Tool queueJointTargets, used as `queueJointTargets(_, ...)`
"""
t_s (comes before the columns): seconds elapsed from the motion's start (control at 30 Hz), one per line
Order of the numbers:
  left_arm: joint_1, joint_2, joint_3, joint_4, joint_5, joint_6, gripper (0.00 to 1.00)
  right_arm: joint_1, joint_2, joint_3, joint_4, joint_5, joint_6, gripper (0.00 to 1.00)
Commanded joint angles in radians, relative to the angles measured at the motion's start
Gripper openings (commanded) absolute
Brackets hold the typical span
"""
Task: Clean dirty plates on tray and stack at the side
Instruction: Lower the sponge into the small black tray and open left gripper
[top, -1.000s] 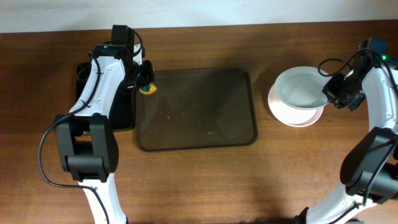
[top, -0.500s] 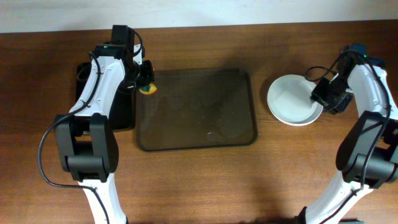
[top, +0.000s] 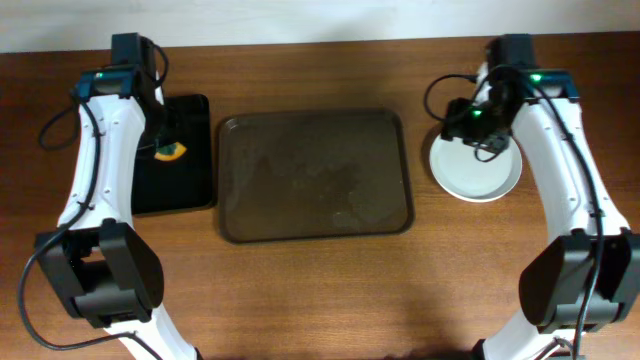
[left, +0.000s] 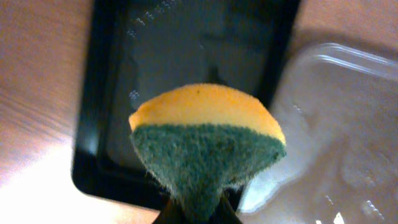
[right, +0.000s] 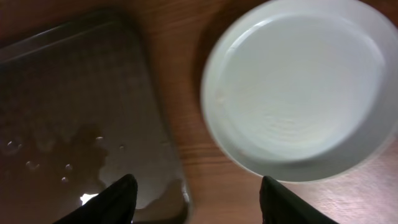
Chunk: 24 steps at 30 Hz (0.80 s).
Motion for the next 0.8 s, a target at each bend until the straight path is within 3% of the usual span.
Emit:
queueJointTargets(0.0,0.015,-0.001,-0.099,0.106,-0.067,-0.002,0.08,0.063,0.005,0.005,0.023,-0.002,-0.007,0.68)
queueJointTargets(0.03,0.014,-0.001,-0.142,0.155,-0.062,-0.002,0.17,0.07,0.005,0.005,0.027,-0.002,-0.007,0.68)
queueJointTargets(0.2,0.014,-0.001,-0.278,0.31,0.056,-0.002,0.43,0.074,0.005,0.004,0.025,-0.002,-0.008,0.69)
queueJointTargets(0.3,0.014,-0.001,-0.292,0.323,0.062,-0.002,0.78,0.074,0.005,0.004,0.026,-0.002,-0.008,0.69)
queueJointTargets(0.37,0.014,-0.004,-0.286,0.323,0.063,-0.002,0.95,0.074,0.005,0.005,0.03,-0.002,-0.031,0.68)
queueJointTargets(0.4,0.014,-0.019,-0.265,0.294,0.063,-0.003,0.99,0.074,0.002,0.005,0.028,-0.002,-0.034,0.68)
queueJointTargets(0.57,0.014,-0.203,-0.204,0.213,0.066,-0.003,0.99,0.075,-0.108,0.005,0.022,-0.002,-0.057,0.74)
queueJointTargets(0.77,0.014,-0.337,-0.204,0.177,0.065,-0.003,0.99,0.075,-0.438,0.005,-0.027,0.105,-0.086,0.86)
